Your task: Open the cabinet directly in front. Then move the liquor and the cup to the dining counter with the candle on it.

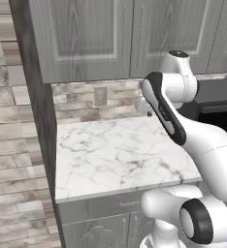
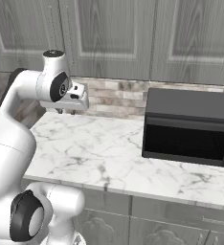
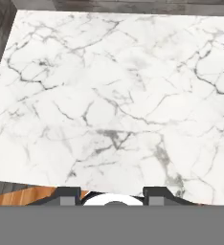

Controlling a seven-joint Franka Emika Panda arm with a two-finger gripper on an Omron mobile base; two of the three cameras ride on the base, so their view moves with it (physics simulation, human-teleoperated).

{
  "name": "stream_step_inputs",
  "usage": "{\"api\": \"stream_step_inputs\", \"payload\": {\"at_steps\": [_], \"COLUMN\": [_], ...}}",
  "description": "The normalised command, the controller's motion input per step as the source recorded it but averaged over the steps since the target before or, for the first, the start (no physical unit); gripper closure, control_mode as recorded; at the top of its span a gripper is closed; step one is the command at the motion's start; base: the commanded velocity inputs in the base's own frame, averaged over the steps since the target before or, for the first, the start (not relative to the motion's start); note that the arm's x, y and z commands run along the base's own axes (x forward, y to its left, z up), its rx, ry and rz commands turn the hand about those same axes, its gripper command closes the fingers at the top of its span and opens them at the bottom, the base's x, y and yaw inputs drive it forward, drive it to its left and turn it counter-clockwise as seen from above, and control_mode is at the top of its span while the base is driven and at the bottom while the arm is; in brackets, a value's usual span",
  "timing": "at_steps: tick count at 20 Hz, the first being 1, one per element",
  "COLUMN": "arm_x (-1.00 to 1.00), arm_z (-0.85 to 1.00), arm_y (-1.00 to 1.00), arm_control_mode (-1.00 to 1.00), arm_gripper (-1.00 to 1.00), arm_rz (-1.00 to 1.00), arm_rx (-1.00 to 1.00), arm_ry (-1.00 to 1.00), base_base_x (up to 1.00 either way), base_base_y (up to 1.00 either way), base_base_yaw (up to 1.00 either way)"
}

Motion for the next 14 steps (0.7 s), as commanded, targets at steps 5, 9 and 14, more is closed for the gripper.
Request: {"api": "stream_step_inputs", "payload": {"at_steps": [5,9,14], "arm_x": [-0.05,-0.06,-0.31], "arm_z": [0.0,0.0,0.28], "arm_y": [0.0,0.02,0.0], "arm_control_mode": [-1.0,-1.0,-1.0], "arm_gripper": [-1.0,-1.0,-1.0], "arm_rz": [0.0,0.0,0.0], "arm_rx": [0.0,0.0,0.0], "arm_ry": [0.0,-0.06,-0.34], "base_base_x": [0.0,0.0,0.0], "base_base_y": [0.0,0.0,0.0], "base_base_yaw": [0.0,0.0,0.0]}}
